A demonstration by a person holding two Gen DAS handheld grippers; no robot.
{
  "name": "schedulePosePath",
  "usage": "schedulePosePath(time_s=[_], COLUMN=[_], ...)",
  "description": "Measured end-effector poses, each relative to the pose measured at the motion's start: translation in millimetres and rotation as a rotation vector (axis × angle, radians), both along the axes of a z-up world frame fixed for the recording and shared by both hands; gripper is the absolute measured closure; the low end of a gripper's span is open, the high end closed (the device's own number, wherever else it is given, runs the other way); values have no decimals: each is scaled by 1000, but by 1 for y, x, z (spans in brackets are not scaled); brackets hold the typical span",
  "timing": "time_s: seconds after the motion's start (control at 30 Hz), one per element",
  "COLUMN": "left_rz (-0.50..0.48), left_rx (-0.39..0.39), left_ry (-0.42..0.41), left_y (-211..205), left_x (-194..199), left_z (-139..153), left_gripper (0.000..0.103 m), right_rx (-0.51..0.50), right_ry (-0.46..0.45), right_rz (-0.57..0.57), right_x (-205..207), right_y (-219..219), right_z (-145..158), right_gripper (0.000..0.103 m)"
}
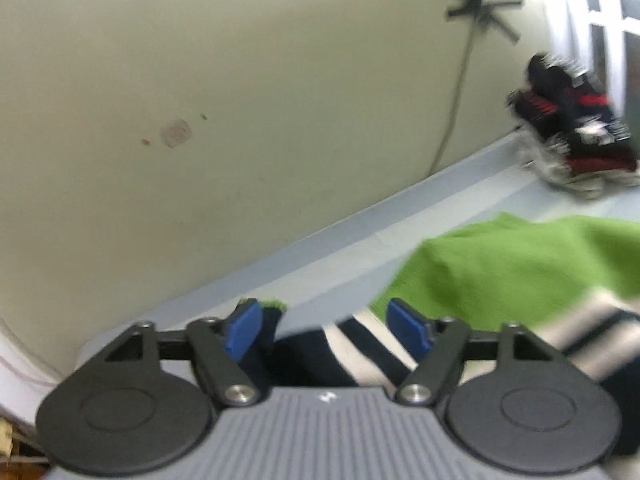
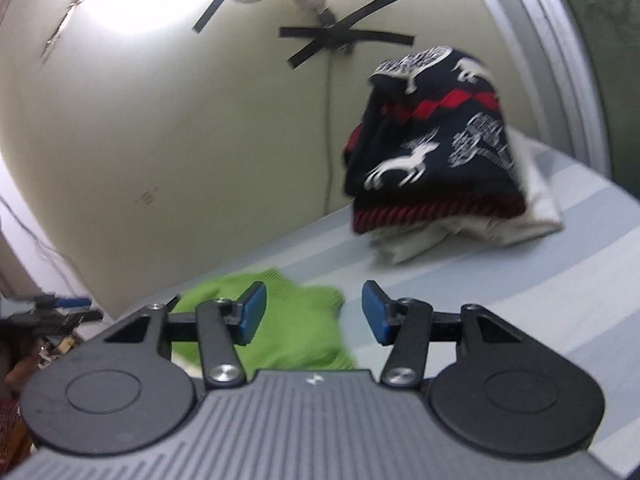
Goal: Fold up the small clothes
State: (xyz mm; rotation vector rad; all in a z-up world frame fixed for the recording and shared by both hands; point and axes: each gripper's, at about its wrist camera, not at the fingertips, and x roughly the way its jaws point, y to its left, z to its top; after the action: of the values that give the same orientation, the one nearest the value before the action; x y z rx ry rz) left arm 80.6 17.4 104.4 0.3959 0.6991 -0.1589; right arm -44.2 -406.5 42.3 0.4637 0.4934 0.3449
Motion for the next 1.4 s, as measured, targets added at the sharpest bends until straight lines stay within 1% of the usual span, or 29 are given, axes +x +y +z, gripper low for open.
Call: schedulePosePath(time_s=[0.03, 0.1, 0.13, 0.17, 0.2, 0.27, 0.3, 0.4, 0.43, 0.5, 0.53, 0.57, 0.6, 0.63, 0.67, 0.73, 0.77, 0.8, 0.83, 0.9, 1.03, 1.13, 1.23, 1.3, 1.33, 1.4], left_rz=[-15, -51, -72, -86, -98, -135, -153, -176, -176, -179, -183, -189, -197, -216, -222, -235, -242, -245, -250, -253, -240, -219, -184, -156, -144, -119], left_rx=[-12, -36, -48, -76, -114, -230, -296, -439, -472, -542, -559, -557, -539, -519, -480, -418, -397, -384, -374, -358, -357, -363, -380, -379, -378, -376], left_ry=[26, 84, 104, 120, 143, 220, 259, 312, 326, 364, 383, 410, 407, 397, 371, 321, 296, 275, 251, 181, 32, -102, -256, -362, -401, -497], left_y=[-2, -7, -8, -15, -15, -14, -15, -15, -16, -18, -20, -23, -27, -31, -37, -43, -43, -43, -39, -36, -25, -10, 6, 13, 17, 19], left_x=[15, 44, 52, 62, 72, 85, 93, 108, 113, 124, 125, 126, 122, 116, 108, 92, 82, 75, 67, 49, 9, -30, -75, -105, -118, -149], left_z=[-8, -29, -38, -46, -53, -66, -69, -76, -79, -86, -88, -91, -92, -90, -84, -75, -68, -61, -53, -35, 6, 47, 90, 117, 128, 153], left_gripper=[27, 20, 9, 3, 2, 0, 0, 0, 0, 9, 29, 54, 62, 80, 84, 92, 92, 93, 93, 93, 94, 94, 94, 94, 94, 94], right_rx=[-20, -43, -48, -46, -38, -7, 9, 33, 32, 31, 35, 39, 49, 55, 49, -9, -36, -73, -114, -207, -306, -372, -448, -496, -520, -554], right_ry=[10, 36, 49, 61, 69, 89, 99, 125, 135, 154, 148, 150, 153, 161, 164, 151, 149, 140, 117, 37, -157, -332, -498, -615, -672, -760], right_rz=[0, 10, 16, 25, 34, 58, 70, 108, 117, 137, 148, 165, 189, 213, 230, 261, 286, 297, 291, 254, 186, 152, 110, 87, 72, 40], right_x=[4, 13, 17, 22, 27, 35, 39, 53, 58, 66, 69, 71, 73, 75, 76, 75, 74, 72, 68, 54, 18, -19, -59, -86, -99, -122], right_y=[0, 1, 2, 3, 3, 4, 4, 7, 9, 14, 16, 18, 20, 24, 29, 43, 50, 58, 64, 74, 85, 103, 117, 133, 140, 148], right_z=[-1, -7, -12, -16, -20, -28, -31, -40, -42, -47, -47, -46, -46, -47, -47, -43, -41, -38, -33, -16, 33, 79, 121, 144, 154, 173], right_gripper=[47, 47, 47, 47, 47, 46, 44, 43, 43, 42, 41, 40, 40, 40, 40, 41, 59, 88, 92, 94, 95, 96, 96, 96, 96, 96])
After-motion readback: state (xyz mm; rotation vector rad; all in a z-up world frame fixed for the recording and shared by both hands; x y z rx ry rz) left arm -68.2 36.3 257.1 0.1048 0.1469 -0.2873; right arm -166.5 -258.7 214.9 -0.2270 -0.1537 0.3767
